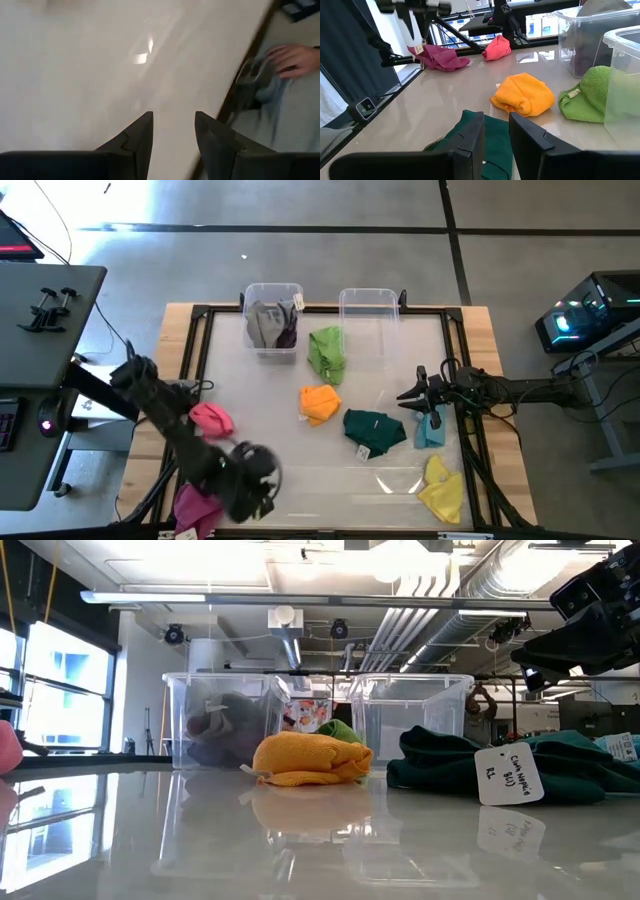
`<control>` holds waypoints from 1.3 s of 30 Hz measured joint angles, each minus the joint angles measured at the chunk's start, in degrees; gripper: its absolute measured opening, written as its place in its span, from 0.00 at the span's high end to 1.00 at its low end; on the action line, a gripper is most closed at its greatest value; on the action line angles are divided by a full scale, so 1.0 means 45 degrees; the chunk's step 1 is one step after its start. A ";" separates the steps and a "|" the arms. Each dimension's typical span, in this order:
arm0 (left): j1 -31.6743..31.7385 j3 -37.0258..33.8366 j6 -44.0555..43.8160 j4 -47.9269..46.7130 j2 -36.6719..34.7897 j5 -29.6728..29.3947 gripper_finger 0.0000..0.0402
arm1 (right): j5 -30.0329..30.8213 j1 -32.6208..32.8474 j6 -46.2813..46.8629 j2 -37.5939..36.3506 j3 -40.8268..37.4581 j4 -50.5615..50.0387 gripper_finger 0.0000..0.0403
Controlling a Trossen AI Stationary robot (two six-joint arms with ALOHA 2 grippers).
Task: Sort towels by color in basket
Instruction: Put the dark pink microfiber cloth into the left transparent bin
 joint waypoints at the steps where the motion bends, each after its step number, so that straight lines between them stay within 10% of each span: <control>1: -0.0286 0.0000 -0.1317 -0.0385 0.0226 0.0388 0.67 | 0.0000 0.0005 0.0000 0.0000 0.0000 -0.0001 0.80; 8: -0.1619 -0.0010 -0.7428 -0.3269 0.1413 0.3606 0.67 | 0.0005 0.0005 0.0000 0.0000 0.0000 0.0000 0.80; 16: -0.2323 -0.0118 -1.0928 -0.4533 0.1799 0.4061 0.63 | 0.0055 0.0003 -0.0003 0.0000 -0.0001 -0.0001 0.80; 29: -0.2051 -0.3146 -0.9799 -0.1168 0.1804 0.4301 0.50 | 0.0049 0.0000 -0.0005 0.0000 -0.0005 0.0000 0.80; 39: -0.1240 -0.3770 -0.6718 0.0837 0.1558 0.3022 0.95 | 0.0039 0.0000 0.0000 -0.0005 -0.0001 0.0000 0.80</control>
